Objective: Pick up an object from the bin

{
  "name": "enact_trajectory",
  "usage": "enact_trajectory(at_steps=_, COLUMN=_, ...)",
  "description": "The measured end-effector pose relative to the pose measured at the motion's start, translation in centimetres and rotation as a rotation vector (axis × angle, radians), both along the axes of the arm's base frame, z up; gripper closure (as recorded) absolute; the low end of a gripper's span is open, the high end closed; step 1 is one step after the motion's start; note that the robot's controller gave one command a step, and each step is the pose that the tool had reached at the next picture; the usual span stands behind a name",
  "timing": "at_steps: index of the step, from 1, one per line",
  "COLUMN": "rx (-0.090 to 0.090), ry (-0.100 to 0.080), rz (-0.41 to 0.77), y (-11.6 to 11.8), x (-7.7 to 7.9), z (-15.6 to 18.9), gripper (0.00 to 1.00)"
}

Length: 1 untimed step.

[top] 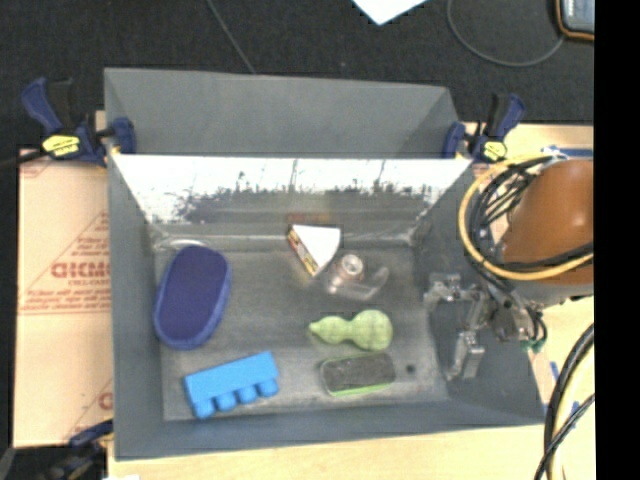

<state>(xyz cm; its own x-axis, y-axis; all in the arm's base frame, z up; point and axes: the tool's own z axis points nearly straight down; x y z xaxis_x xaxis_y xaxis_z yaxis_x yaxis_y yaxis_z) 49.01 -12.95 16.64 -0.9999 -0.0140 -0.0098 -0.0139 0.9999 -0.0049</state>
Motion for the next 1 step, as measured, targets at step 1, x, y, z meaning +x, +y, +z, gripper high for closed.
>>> enact_trajectory(at_steps=1, rx=-0.006, ry=-0.002, rz=0.36, y=-2.42, x=3.44, z=7.04, gripper=0.0)
